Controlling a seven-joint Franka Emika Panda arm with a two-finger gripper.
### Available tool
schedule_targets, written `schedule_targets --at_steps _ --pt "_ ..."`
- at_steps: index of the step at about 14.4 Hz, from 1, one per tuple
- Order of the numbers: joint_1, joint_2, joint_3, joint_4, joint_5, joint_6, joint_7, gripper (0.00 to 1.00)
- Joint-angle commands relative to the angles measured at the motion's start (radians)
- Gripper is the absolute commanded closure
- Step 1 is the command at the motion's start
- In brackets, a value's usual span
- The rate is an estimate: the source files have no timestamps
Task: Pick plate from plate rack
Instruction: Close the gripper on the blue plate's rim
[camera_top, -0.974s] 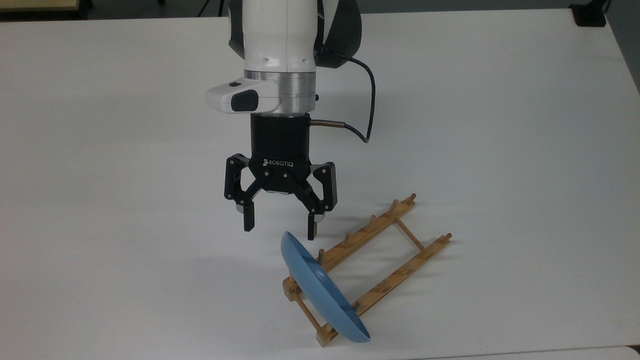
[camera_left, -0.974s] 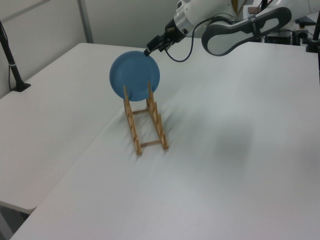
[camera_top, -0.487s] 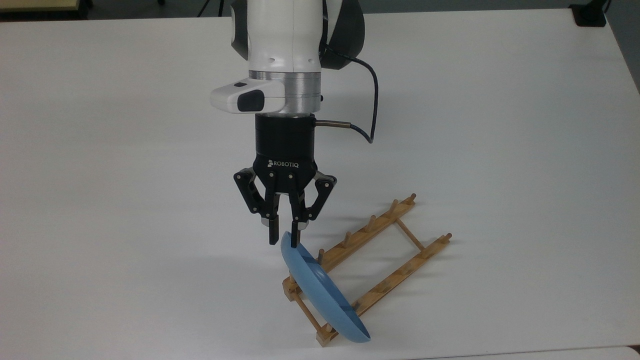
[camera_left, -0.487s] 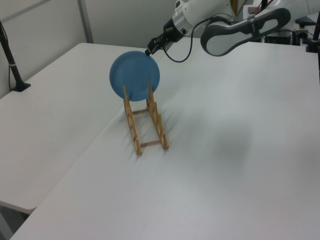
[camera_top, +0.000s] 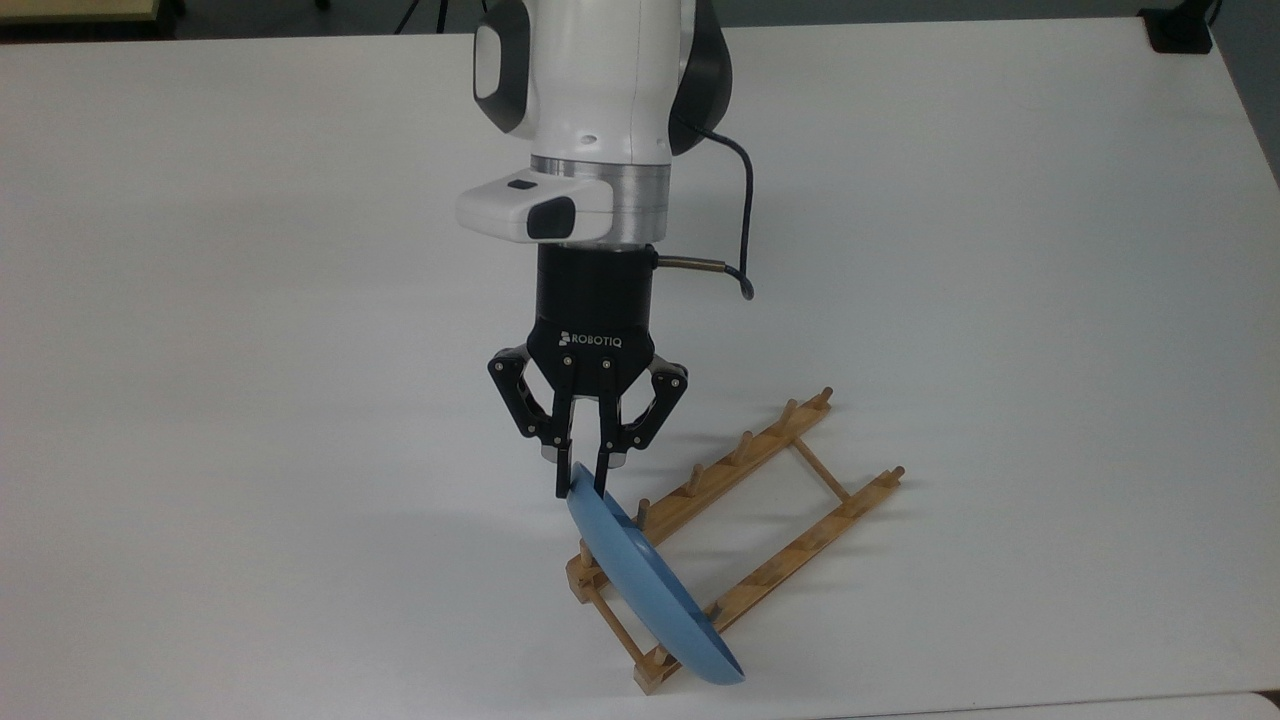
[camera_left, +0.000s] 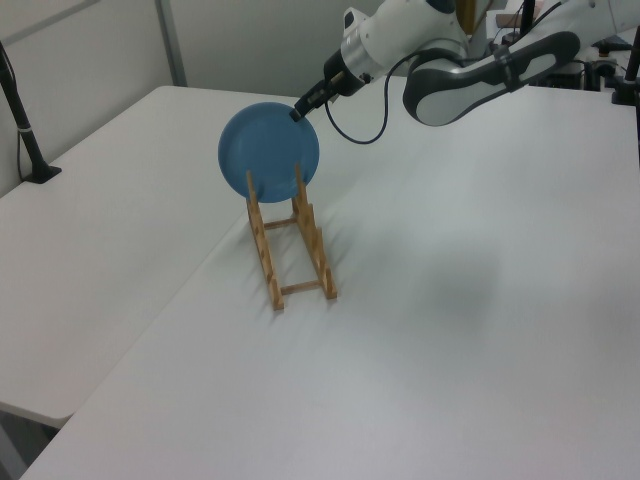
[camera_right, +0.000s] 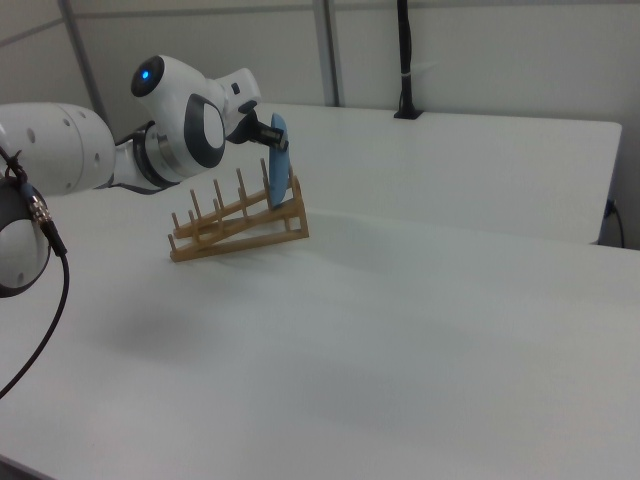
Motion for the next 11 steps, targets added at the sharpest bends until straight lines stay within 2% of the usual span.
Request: schedule_targets --at_steps 1,3,9,11 --pt "0.012 0.024 -0.014 0.007 -0.085 0.007 0.022 0.80" --pt "0.012 0.028 -0.014 0.007 -0.088 0.007 0.024 1.00" --pt "0.006 0.014 -0.012 0.010 -0.077 0.007 0.045 1.00" --pt "-0.005 -0.021 -0.010 0.010 -0.055 0.005 0.058 1.00"
